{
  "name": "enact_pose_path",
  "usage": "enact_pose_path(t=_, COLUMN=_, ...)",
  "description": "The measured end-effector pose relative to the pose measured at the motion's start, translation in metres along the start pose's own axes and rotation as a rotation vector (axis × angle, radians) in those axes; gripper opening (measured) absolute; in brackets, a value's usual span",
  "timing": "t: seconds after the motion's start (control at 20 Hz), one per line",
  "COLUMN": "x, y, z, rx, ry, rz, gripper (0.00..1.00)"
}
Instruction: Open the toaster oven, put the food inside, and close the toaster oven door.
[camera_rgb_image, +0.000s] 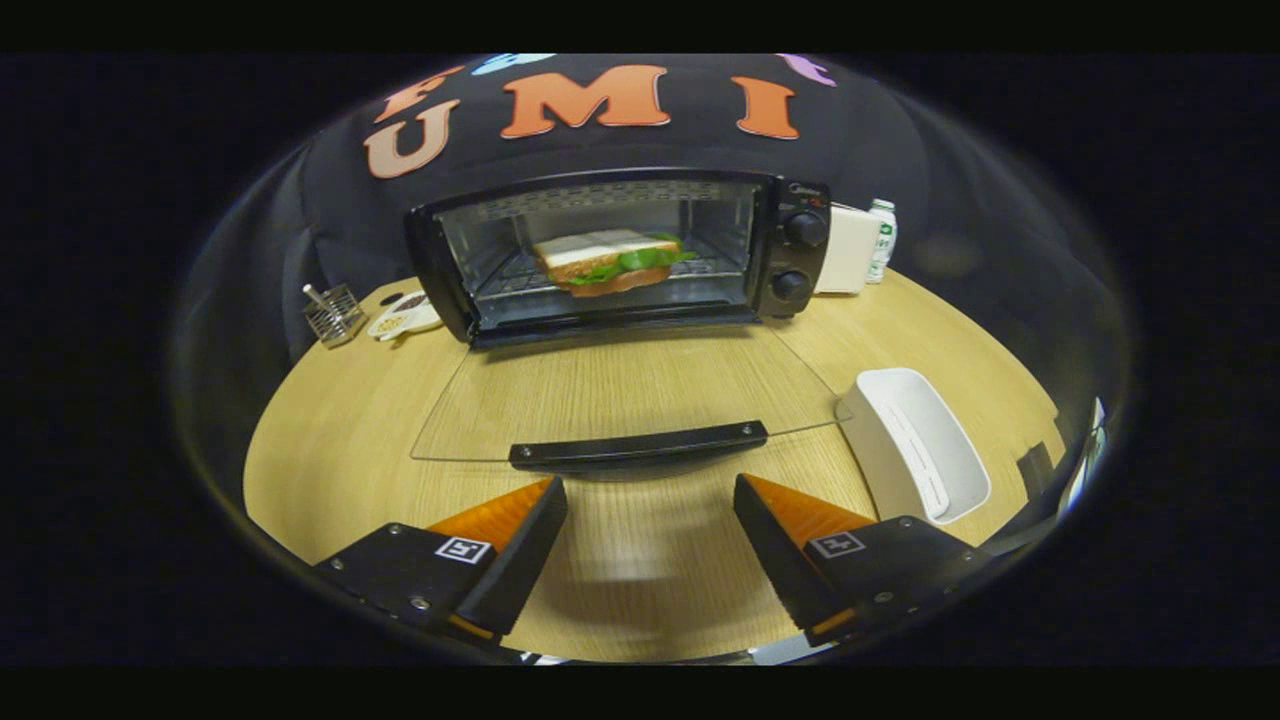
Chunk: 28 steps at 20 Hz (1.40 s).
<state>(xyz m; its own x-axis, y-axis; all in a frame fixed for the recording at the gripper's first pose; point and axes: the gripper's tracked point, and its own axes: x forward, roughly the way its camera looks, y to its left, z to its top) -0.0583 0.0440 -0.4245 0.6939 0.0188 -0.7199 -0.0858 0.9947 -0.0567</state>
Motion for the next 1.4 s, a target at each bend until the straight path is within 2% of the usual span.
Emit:
enact_pose_path(t=0.3, x=0.022, y=-0.005, z=-0.011, rx=-0.024, ry=0.039, rz=-0.008, gripper=1.00)
enact_pose_path(t=0.6, x=0.015, y=-0.002, z=0.004, rx=-0.065, ry=0.033, rz=-0.007, gripper=1.00)
enact_pose_path(t=0.95, x=-0.006, y=0.003, z=0.079, rx=0.002, ry=-0.096, rz=0.004, gripper=1.00)
enact_pose_path(t=1.1, x=-0.010, y=0.003, z=0.118, rx=-0.003, ry=-0.157, rz=-0.005, gripper=1.00)
enact_pose_path(t=1.4, x=-0.001, y=0.001, z=0.164, rx=-0.028, ry=-0.225, rz=-0.023, gripper=1.00)
